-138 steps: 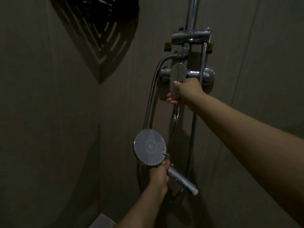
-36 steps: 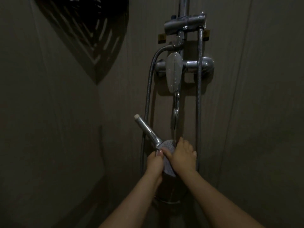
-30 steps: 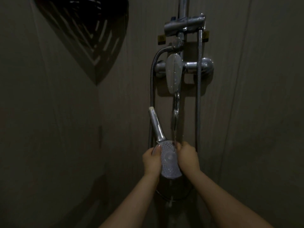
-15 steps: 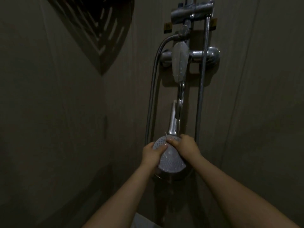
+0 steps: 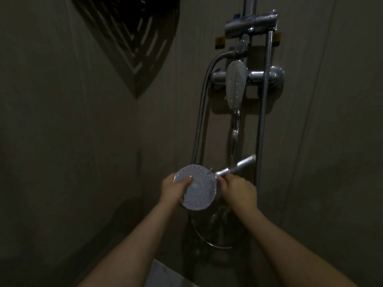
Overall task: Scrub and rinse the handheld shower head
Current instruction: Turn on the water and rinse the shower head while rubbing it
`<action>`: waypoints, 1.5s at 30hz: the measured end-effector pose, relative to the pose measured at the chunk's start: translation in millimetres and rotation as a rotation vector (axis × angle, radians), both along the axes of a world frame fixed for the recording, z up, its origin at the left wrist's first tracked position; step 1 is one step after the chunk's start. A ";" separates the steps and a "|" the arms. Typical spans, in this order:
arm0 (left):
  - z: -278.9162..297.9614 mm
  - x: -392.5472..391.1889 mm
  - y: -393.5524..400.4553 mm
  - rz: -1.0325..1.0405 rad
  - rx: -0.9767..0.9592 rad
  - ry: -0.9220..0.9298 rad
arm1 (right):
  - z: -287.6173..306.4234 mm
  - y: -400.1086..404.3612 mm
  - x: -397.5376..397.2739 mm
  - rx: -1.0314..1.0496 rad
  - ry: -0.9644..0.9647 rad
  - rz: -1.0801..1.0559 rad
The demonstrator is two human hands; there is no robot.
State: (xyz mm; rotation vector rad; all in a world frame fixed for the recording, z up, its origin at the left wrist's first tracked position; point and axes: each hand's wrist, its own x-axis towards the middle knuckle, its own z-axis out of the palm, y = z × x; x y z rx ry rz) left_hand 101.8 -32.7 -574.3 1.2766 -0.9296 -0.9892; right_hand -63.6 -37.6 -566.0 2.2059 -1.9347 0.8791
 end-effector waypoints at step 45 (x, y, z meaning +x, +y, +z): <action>17.5 -75.5 -27.2 -0.184 -0.142 -0.279 | -60.5 4.6 -60.8 0.462 -0.782 0.163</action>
